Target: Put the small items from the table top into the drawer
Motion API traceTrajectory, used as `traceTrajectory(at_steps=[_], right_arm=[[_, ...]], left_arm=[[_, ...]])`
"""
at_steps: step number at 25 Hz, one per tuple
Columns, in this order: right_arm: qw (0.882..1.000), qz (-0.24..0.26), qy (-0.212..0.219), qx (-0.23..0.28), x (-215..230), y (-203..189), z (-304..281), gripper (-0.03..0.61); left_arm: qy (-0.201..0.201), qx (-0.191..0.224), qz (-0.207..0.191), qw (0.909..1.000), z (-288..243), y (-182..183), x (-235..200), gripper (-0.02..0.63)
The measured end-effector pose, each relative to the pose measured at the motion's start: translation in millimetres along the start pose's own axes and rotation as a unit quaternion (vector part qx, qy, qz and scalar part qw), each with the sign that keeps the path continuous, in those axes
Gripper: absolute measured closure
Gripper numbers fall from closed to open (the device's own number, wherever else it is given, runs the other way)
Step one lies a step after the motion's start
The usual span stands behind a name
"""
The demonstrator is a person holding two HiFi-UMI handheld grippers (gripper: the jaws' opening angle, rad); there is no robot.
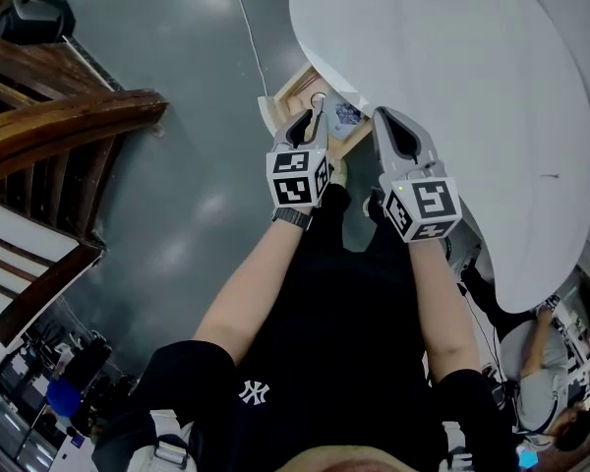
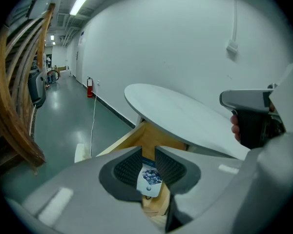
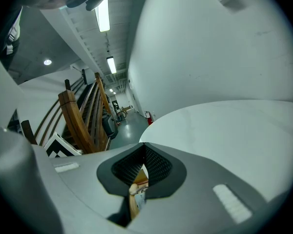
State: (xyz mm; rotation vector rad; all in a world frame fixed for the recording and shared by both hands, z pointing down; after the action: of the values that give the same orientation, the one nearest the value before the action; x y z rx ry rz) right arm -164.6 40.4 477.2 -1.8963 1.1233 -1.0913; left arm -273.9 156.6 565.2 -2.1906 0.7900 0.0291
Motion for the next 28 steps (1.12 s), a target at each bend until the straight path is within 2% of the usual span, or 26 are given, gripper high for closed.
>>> traceTrajectory(at_steps=[8,13,22,28], right_arm=[[1.000,-0.004,-0.005,-0.001,-0.8,2.7,0.0,0.555],[1.000,-0.009,-0.015,0.006,-2.9,13.8,11.9,0.555],[0.998,-0.017,-0.054,0.031,1.9,36.1,48.7,0.555],[0.993,-0.027,-0.101,0.053,17.1,49.7,93.6,0.555]], left_arm=[[-0.004,0.008,-0.007,0.9999,5.0,12.5,0.1,0.534],[-0.021,0.020,-0.022,0.9993,17.7,33.1,14.7,0.551],[-0.068,0.039,-0.067,0.9947,34.2,66.6,58.4,0.587],[-0.115,0.045,-0.103,0.9869,41.2,86.3,108.4,0.610]])
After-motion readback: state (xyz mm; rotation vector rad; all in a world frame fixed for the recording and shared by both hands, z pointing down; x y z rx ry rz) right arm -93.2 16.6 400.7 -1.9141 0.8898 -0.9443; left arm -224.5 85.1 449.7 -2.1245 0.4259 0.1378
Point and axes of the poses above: the fingertips, and each gripper's own axes: z backward along the fingers, x to its right, y out of its top, the point moved 6 cm from there along z, backward along the fingers, and after that the axes turned 1 degree about -z, right-handed, at the moved point
